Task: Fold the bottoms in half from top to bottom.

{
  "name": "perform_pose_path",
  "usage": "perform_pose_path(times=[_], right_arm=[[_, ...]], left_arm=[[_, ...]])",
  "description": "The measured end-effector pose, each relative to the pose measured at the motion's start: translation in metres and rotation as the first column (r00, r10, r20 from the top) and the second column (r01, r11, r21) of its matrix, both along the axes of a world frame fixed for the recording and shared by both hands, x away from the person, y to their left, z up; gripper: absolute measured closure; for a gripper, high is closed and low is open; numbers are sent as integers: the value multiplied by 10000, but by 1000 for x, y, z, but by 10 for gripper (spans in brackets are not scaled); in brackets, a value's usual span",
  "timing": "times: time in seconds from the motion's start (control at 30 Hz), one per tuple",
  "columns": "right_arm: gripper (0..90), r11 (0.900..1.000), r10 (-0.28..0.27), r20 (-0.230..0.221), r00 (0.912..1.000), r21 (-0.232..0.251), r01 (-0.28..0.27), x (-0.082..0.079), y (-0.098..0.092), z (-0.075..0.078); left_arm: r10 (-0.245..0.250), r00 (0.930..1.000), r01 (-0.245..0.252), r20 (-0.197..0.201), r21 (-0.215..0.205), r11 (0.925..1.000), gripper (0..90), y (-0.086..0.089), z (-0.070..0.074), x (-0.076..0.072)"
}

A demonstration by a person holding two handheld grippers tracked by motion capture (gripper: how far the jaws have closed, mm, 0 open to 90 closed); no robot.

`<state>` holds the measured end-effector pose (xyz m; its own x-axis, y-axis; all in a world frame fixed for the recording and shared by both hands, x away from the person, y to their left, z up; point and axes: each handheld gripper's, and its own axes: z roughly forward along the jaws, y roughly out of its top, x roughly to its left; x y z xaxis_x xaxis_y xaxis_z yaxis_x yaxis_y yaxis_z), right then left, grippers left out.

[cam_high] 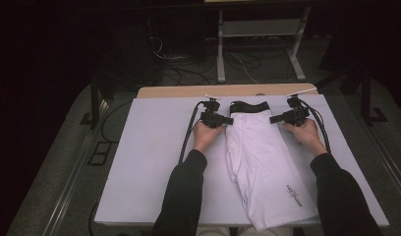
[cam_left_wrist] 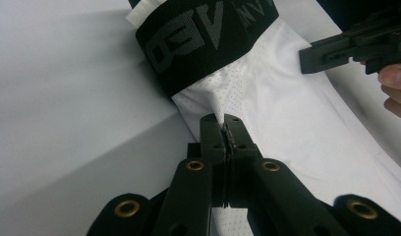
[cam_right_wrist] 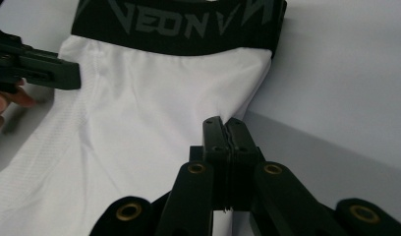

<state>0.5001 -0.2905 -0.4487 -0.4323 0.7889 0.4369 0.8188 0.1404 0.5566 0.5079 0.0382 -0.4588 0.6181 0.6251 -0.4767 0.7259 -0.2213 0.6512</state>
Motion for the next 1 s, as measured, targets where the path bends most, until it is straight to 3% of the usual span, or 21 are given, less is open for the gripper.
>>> perform_pose_path(times=[0.4,0.73,1.0], right_arm=[[878,9992,376,574,9976,-190,-365,-12,-1,17],[878,9998,185,856,9962,-55,-181,-22,-10,18],[878,9993,157,1193,9927,-352,-115,-33,-9,28]], left_arm=[[54,9993,-53,373,-9,10000,879,-5,19,-12],[-83,9990,89,434,-136,9999,880,-3,30,-17],[-184,9984,189,530,-99,9998,879,-4,40,-25]])
